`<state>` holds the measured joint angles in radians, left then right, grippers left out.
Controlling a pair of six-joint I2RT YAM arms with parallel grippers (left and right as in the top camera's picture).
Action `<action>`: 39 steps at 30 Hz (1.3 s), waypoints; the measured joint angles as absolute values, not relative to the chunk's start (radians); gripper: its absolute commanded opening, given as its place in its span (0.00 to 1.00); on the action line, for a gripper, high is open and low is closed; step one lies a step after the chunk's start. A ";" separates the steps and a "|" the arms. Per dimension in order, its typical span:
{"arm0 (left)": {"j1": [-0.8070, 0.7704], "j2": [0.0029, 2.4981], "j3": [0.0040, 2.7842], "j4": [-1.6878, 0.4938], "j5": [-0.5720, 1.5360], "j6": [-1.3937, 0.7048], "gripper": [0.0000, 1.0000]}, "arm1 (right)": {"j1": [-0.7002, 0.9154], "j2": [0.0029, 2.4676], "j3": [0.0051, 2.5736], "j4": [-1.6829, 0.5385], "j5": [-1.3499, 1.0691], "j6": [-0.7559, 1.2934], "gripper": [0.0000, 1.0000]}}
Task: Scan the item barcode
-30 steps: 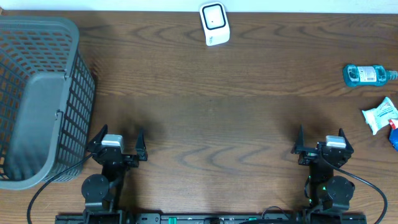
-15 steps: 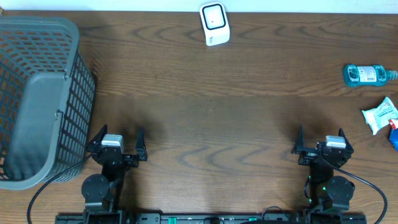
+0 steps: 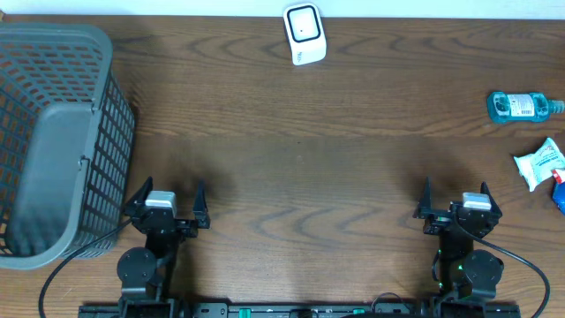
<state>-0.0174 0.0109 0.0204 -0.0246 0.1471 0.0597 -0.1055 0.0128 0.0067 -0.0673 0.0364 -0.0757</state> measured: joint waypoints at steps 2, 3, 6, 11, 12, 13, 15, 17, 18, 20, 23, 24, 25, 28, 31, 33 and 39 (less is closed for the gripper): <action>-0.037 0.011 0.021 -0.027 0.134 0.060 0.98 | -0.105 0.013 0.007 -0.067 0.037 -0.076 0.99; -0.043 0.011 0.021 -0.027 0.131 0.060 0.98 | -0.105 0.013 0.007 -0.067 0.037 -0.076 0.99; -0.044 0.011 0.021 -0.028 0.123 0.051 0.98 | -0.105 0.013 0.007 -0.067 0.036 -0.076 0.99; -0.044 0.011 0.021 -0.030 0.113 0.036 0.98 | -0.105 0.013 0.007 -0.067 0.037 -0.076 0.99; -0.044 0.011 0.021 -0.030 0.110 0.033 0.98 | -0.105 0.013 0.007 -0.067 0.037 -0.076 0.99; -0.044 0.011 0.021 -0.030 0.106 0.031 0.98 | -0.105 0.013 0.007 -0.067 0.037 -0.076 0.99; -0.044 0.011 0.021 -0.030 0.102 0.029 0.98 | -0.105 0.013 0.007 -0.067 0.037 -0.076 0.99; -0.044 0.011 0.021 -0.030 0.101 0.026 0.98 | -0.105 0.013 0.007 -0.067 0.037 -0.076 0.99; -0.044 0.011 0.021 -0.030 0.101 0.026 0.98 | -0.105 0.013 0.007 -0.067 0.037 -0.076 0.99; -0.044 0.011 0.021 -0.030 0.098 0.026 0.98 | -0.105 0.013 0.007 -0.067 0.037 -0.076 0.99; -0.044 0.011 0.021 -0.030 0.098 0.026 0.98 | -0.105 0.013 0.007 -0.067 0.037 -0.076 0.99; -0.044 0.011 0.021 -0.030 0.098 0.026 0.98 | -0.105 0.013 0.007 -0.067 0.037 -0.076 0.99; -0.044 0.011 0.021 -0.030 0.098 0.026 0.98 | -0.105 0.013 0.007 -0.067 0.037 -0.076 0.99; -0.044 0.011 0.021 -0.030 0.098 0.026 0.98 | -0.105 0.013 0.007 -0.067 0.037 -0.076 0.99; -0.044 0.011 0.021 -0.030 0.098 0.026 0.98 | -0.105 0.013 0.007 -0.067 0.037 -0.076 0.99; -0.044 0.011 0.021 -0.030 0.098 0.026 0.98 | -0.105 0.013 0.007 -0.067 0.037 -0.076 0.99; -0.044 0.011 0.021 -0.030 0.098 0.026 0.98 | -0.105 0.013 0.007 -0.067 0.037 -0.076 0.99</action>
<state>-0.0441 0.0109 0.0212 -0.0296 0.0978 0.0261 -0.1055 0.0128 0.0067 -0.0673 0.0368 -0.0757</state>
